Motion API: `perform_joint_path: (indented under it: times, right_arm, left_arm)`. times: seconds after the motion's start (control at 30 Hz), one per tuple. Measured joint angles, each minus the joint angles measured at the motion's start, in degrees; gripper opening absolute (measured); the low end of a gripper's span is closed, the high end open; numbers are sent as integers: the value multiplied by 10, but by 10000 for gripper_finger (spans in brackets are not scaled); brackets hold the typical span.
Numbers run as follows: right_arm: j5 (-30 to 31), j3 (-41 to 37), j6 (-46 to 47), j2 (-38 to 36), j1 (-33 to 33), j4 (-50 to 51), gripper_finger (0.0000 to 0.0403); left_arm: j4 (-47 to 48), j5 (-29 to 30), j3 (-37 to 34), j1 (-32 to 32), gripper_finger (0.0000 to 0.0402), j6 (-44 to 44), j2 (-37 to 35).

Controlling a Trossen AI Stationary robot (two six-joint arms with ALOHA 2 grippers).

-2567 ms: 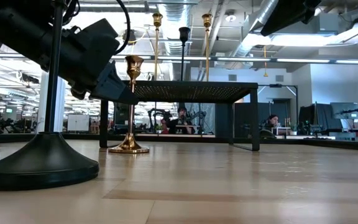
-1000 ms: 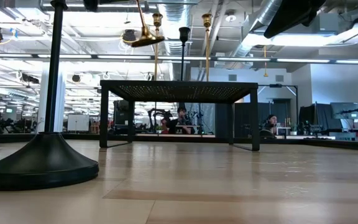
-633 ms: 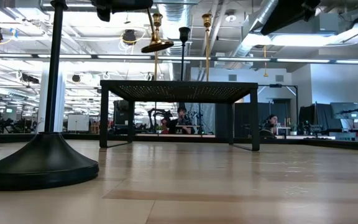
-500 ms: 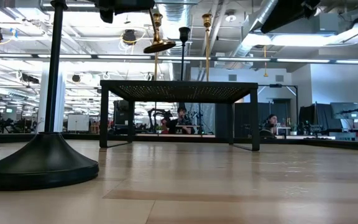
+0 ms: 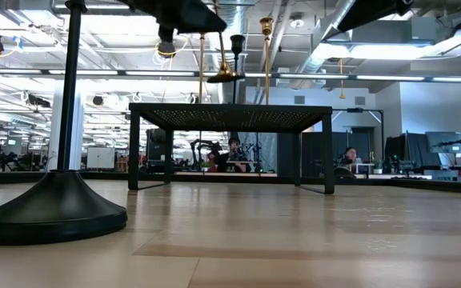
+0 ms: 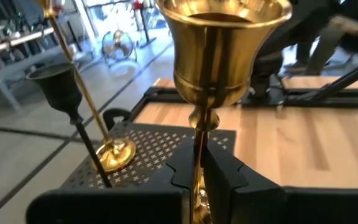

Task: Pick & Place candle stick holders
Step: Put the small gold candle holder on the shelf

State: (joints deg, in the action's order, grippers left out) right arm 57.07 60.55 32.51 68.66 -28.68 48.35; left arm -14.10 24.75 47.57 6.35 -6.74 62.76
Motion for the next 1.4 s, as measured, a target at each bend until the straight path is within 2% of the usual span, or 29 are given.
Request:
perform_joint_path:
  times: [0.27, 0.43, 0.93, 1.2, 1.4]
  right_arm:
    - [0, 0, 7, 0, -21, 5, 0]
    - [0, 0, 11, 0, -36, 5, 0]
    - [0, 0, 36, 0, -59, 6, 0]
    - [0, 0, 38, 0, -62, 5, 0]
    - [0, 0, 42, 0, -70, 5, 0]
  left_arm:
    - [96, -1, 52, -27, 14, 5, 8]
    - [175, 18, 58, -42, 14, 60, -5]
    - [235, 30, 57, -65, 14, 88, -13]
    - [233, 30, 57, -65, 14, 87, -25]
    - [252, 8, 54, -65, 14, 85, -47]
